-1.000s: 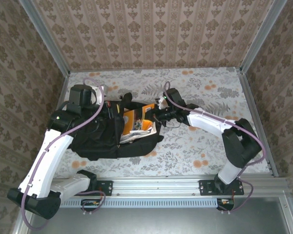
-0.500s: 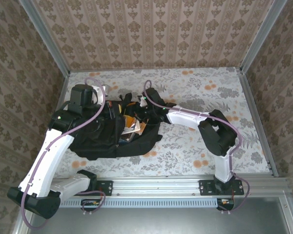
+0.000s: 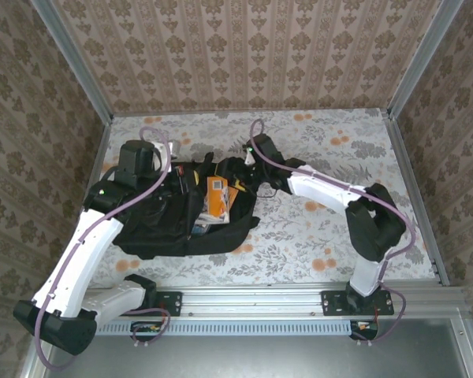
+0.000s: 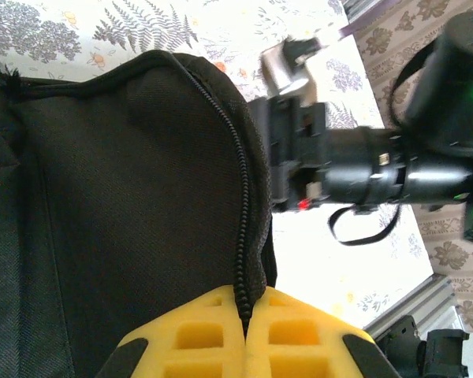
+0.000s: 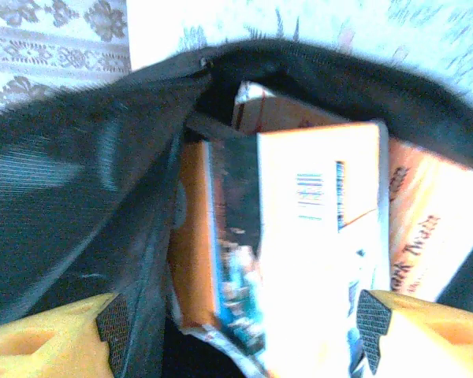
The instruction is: Pack the student bag
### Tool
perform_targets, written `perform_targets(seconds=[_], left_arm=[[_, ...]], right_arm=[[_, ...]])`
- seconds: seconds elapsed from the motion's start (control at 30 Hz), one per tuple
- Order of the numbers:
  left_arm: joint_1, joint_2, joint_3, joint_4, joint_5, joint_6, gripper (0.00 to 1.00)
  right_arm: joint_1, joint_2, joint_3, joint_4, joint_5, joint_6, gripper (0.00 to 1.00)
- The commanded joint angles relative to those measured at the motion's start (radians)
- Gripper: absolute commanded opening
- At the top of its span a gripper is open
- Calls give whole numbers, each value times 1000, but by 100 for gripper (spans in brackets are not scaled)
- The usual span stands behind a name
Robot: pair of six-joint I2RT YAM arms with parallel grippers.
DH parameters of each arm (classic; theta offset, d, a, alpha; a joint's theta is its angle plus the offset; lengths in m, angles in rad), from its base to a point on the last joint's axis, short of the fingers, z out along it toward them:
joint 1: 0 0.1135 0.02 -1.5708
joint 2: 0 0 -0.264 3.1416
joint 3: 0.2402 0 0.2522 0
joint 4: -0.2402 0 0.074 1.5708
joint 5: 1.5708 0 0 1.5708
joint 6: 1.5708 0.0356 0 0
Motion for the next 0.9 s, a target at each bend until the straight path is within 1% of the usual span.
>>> perform_targets(seconds=[0.0, 0.03, 0.07, 0.17, 0.33, 0.4, 0.43, 0.5, 0.57, 0.6, 0.67, 0.73, 0.8, 0.87], left_arm=[[-11, -28, -23, 75, 13, -23, 0], [-11, -28, -34, 80, 10, -25, 0], [-44, -25, -43, 85, 8, -25, 0], [-92, 4, -58, 91, -4, -19, 0], [-202, 91, -86, 118, -47, -2, 6], [-217, 120, -110, 142, -45, -3, 7], [-222, 131, -123, 159, -32, -8, 9], [-225, 132, -128, 172, -16, -9, 17], [-225, 103, -117, 156, -29, -1, 39], [-224, 83, -110, 137, -42, 7, 47], [-221, 31, -95, 84, -72, 22, 60], [-212, -25, -97, 29, -99, 14, 66], [-200, -94, -124, -11, -126, -19, 68], [-179, -177, -172, -54, -185, -102, 71]], right_arm=[[-17, -79, -30, -135, 100, -141, 78], [-24, -94, -37, -156, 133, -157, 78], [-31, -106, -38, -179, 161, -168, 77], [-63, -114, -25, -241, 220, -196, 76], [-107, -111, -12, -256, 210, -210, 75], [-112, -106, -7, -257, 190, -211, 75], [-115, -106, -7, -258, 176, -210, 75], [-115, -116, -14, -263, 174, -214, 75], [-115, -137, -27, -265, 178, -221, 75], [-114, -145, -28, -269, 179, -226, 75], [-114, -164, -29, -276, 175, -239, 75], [-112, -173, -29, -277, 167, -253, 76], [-111, -164, -20, -282, 149, -269, 76], [-112, -137, 2, -300, 128, -291, 76]])
